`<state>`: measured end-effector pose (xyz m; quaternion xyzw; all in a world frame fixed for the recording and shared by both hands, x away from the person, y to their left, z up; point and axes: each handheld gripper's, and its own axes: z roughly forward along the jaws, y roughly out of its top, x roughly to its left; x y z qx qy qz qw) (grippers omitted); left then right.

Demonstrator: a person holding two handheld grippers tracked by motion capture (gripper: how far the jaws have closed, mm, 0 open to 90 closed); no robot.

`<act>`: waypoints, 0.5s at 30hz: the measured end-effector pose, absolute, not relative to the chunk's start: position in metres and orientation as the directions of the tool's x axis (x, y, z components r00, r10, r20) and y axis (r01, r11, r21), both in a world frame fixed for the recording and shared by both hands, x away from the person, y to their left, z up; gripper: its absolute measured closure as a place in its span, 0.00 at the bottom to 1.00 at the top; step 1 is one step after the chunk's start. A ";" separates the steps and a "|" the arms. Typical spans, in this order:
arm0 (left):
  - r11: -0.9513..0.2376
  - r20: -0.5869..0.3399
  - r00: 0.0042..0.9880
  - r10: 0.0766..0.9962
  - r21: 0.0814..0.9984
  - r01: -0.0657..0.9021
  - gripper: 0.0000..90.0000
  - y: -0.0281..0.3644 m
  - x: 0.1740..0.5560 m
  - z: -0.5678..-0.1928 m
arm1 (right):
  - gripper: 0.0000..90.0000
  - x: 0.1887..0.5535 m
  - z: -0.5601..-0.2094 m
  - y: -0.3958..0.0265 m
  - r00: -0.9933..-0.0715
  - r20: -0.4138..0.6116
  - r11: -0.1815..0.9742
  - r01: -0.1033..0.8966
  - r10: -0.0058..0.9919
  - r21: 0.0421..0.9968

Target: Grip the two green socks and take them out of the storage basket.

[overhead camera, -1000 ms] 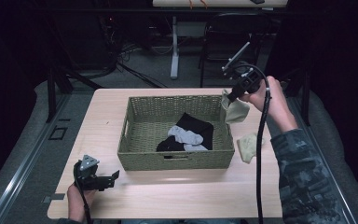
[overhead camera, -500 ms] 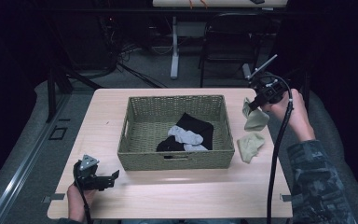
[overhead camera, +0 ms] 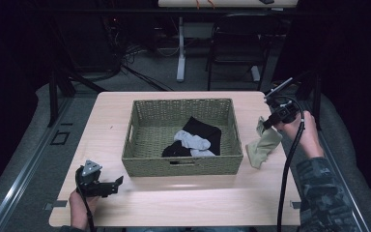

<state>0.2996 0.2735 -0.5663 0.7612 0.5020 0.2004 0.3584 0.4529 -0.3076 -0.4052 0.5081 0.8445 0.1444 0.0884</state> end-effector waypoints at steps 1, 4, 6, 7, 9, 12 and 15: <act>-0.239 -0.055 0.416 0.908 0.747 0.621 0.00 0.274 0.300 -0.566 | 0.96 0.453 -0.410 -0.310 -0.462 0.000 0.436 0.837 0.887 0.332; -0.239 -0.056 0.418 0.907 0.748 0.619 0.00 0.273 0.300 -0.567 | 0.96 0.453 -0.428 -0.314 -0.456 0.018 0.428 0.846 0.890 0.317; -0.237 -0.057 0.416 0.907 0.749 0.619 0.00 0.274 0.299 -0.567 | 0.96 0.452 -0.443 -0.315 -0.449 0.030 0.418 0.852 0.893 0.315; -0.236 -0.057 0.415 0.908 0.749 0.619 0.00 0.274 0.299 -0.566 | 0.96 0.451 -0.449 -0.316 -0.446 0.036 0.415 0.855 0.894 0.311; -0.235 -0.059 0.414 0.908 0.748 0.620 0.00 0.274 0.299 -0.567 | 0.96 0.451 -0.461 -0.318 -0.444 0.042 0.412 0.859 0.895 0.303; -0.235 -0.056 0.413 0.909 0.750 0.619 0.00 0.273 0.299 -0.567 | 0.95 0.450 -0.481 -0.321 -0.424 0.041 0.396 0.872 0.905 0.288; -0.238 -0.058 0.415 0.908 0.745 0.624 0.00 0.272 0.299 -0.567 | 0.91 0.450 -0.498 -0.325 -0.419 0.067 0.386 0.879 0.906 0.279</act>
